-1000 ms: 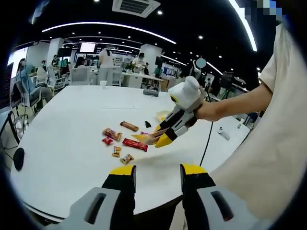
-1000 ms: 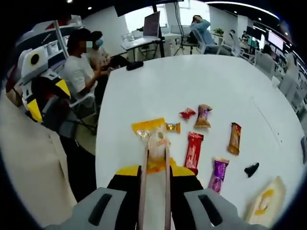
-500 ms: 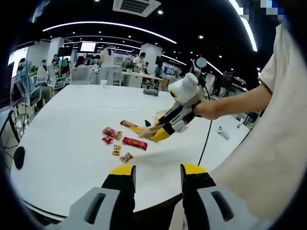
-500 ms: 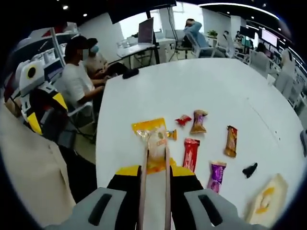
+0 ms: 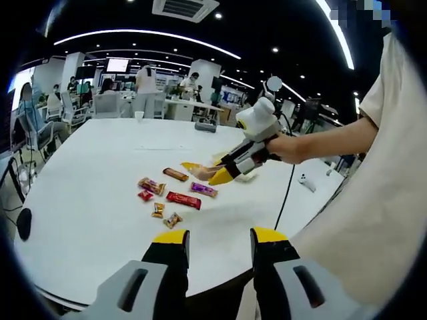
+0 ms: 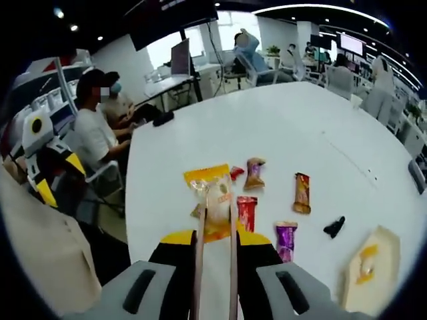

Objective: Place the target food into the container with the food tongs after gripping and lifting it, then release it inside without dropping or visibly crushing the food.

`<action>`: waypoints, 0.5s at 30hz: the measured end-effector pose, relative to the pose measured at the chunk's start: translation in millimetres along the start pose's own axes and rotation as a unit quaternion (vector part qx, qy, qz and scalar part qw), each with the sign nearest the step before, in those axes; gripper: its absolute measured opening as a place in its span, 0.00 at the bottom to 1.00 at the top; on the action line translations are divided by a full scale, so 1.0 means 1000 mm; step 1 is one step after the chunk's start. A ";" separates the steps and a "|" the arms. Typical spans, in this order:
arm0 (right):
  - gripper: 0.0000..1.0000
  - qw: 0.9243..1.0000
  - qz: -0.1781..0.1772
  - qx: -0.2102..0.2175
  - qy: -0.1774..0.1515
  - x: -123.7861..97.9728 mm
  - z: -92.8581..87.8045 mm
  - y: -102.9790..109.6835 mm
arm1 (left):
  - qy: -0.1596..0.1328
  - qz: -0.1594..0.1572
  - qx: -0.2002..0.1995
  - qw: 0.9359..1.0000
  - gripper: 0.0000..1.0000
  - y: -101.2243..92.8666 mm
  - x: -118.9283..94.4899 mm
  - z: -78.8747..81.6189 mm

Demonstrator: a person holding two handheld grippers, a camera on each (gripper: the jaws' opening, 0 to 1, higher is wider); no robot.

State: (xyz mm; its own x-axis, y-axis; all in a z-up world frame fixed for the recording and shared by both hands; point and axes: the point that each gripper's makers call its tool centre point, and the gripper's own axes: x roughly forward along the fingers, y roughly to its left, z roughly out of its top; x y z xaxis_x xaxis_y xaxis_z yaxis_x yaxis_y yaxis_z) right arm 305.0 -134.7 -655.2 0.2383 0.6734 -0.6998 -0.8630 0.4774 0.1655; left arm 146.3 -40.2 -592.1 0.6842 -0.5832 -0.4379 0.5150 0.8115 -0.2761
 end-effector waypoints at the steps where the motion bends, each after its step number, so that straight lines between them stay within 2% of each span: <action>1: 0.22 1.000 -0.002 0.002 -0.001 0.000 0.000 -0.001 | 0.000 0.000 0.000 1.000 0.36 0.000 0.000 0.000; 15: 0.22 0.997 -0.043 0.056 -0.030 -0.020 0.000 -0.029 | 0.006 -0.013 0.002 1.000 0.35 -0.003 0.007 -0.001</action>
State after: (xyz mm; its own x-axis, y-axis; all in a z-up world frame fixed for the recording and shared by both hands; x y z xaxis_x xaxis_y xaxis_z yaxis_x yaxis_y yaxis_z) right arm 325.7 -162.0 -646.0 0.3378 0.6582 -0.6728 -0.7837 0.5925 0.1862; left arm 149.1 -46.2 -595.1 0.6646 -0.6032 -0.4410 0.5342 0.7962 -0.2839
